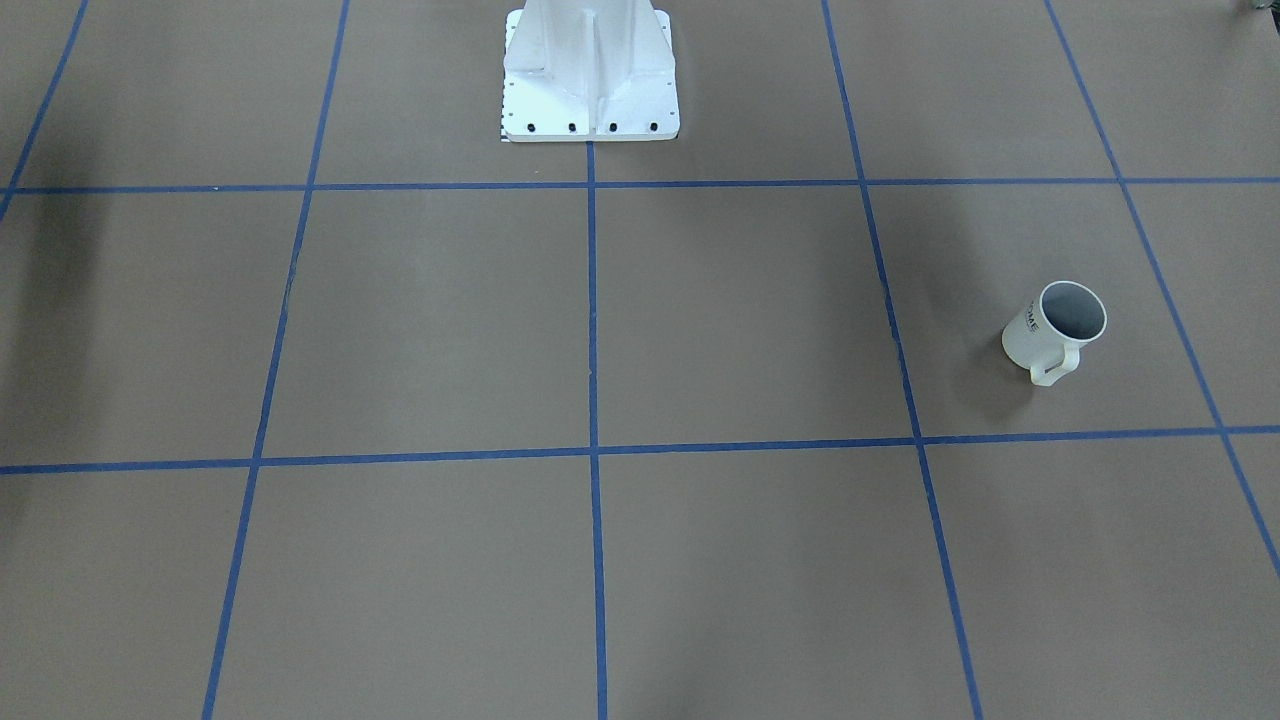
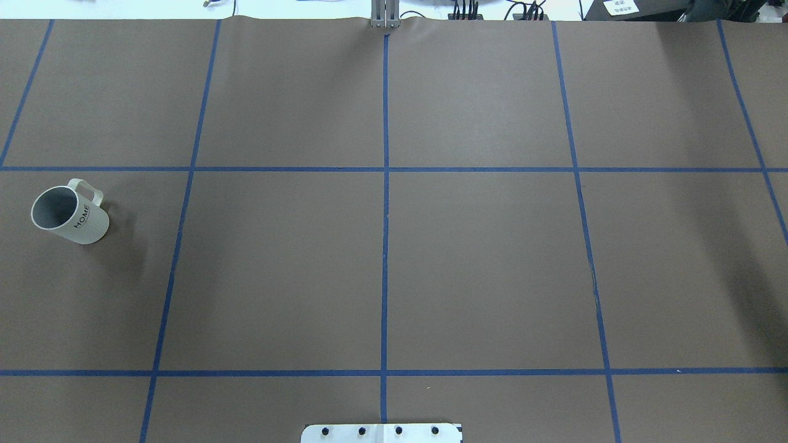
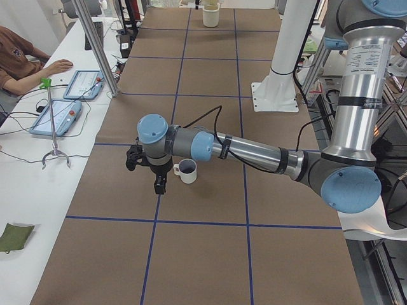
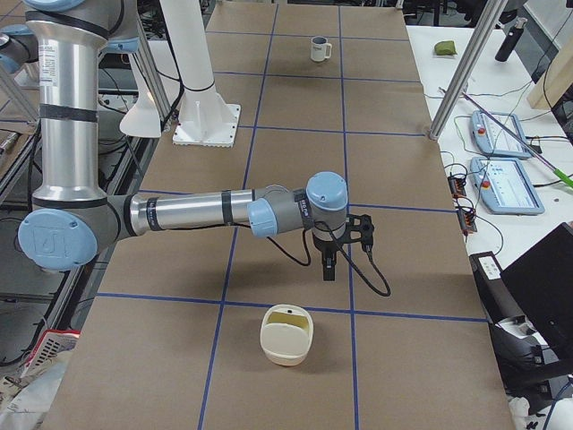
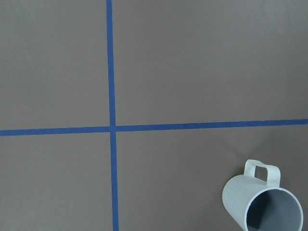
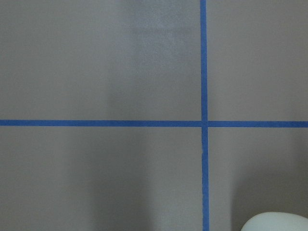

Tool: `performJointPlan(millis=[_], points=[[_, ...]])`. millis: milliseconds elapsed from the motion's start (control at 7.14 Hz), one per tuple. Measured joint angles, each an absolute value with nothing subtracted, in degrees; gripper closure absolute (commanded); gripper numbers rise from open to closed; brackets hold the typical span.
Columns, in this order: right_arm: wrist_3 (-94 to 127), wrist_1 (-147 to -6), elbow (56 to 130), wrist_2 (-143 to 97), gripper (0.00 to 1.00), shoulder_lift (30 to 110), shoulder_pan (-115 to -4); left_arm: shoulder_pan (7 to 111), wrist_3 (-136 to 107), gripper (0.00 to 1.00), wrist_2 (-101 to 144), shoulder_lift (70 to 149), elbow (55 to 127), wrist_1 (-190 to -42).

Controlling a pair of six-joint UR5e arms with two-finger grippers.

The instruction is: Left arm hands cup to right arm to dump lemon

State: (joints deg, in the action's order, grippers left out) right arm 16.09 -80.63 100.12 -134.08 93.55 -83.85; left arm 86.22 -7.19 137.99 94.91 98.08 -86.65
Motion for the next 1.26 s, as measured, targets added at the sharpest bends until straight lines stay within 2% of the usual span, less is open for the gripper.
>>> performJointPlan(millis=[1261], points=[[16.1,-80.1,100.8,-140.7,0.0,93.4,-84.1,86.2,-7.1,0.0,137.0,95.7,99.0,-86.7]])
